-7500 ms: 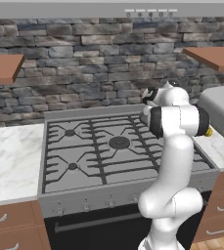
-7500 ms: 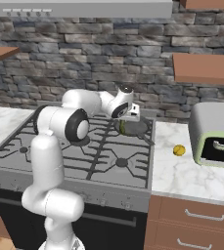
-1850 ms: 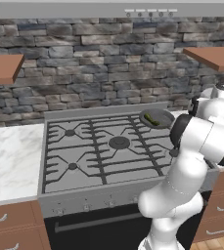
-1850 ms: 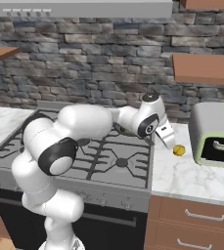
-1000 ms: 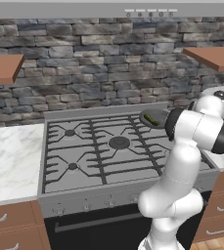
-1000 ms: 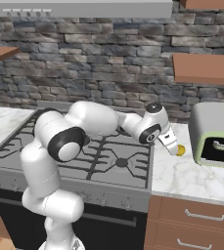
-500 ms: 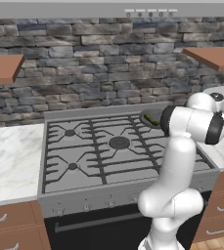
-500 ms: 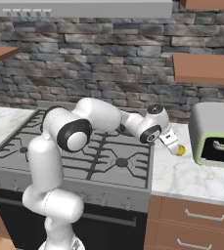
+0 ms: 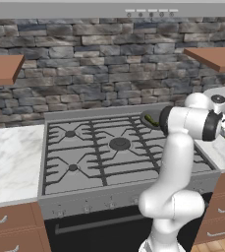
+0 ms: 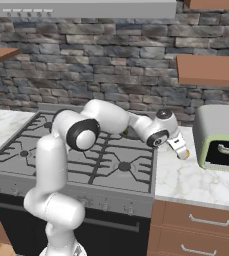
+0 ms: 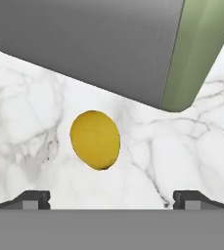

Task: Put the squash and lemon in the pan. Then turn on the rear right burner and set the heat to medium.

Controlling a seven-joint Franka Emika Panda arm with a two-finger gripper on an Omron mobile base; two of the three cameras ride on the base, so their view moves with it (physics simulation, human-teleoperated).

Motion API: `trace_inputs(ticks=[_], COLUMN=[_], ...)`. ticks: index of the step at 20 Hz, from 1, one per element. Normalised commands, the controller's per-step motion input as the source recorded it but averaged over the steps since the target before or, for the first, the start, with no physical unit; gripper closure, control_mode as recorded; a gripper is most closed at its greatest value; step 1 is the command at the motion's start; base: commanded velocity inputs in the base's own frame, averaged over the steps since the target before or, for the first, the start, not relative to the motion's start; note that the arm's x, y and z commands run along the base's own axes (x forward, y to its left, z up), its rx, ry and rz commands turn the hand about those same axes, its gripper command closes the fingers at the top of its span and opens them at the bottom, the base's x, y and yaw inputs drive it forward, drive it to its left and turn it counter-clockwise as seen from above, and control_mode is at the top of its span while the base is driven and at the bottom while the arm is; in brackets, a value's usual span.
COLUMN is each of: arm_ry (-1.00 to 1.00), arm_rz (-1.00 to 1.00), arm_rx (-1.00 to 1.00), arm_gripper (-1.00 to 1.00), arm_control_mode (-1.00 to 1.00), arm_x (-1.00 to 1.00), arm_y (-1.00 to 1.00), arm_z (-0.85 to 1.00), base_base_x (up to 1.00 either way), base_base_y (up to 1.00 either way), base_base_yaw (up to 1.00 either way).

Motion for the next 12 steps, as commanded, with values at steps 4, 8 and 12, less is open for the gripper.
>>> trace_inputs(ticks=[4, 8, 12], arm_ry=[0.00, 0.00, 0.00], arm_rz=[0.00, 0.00, 0.00], arm_rx=[0.00, 0.00, 0.00], arm_gripper=[-1.00, -1.00, -1.00], arm_control_mode=[-1.00, -1.00, -1.00], arm_x=[0.14, 0.11, 0.11], arm_y=[-0.14, -0.16, -0.13], arm_z=[-0.16, -0.15, -0.16], base_base_x=[0.00, 0.00, 0.00], base_base_y=[0.00, 0.00, 0.00], base_base_yaw=[0.00, 0.00, 0.00])
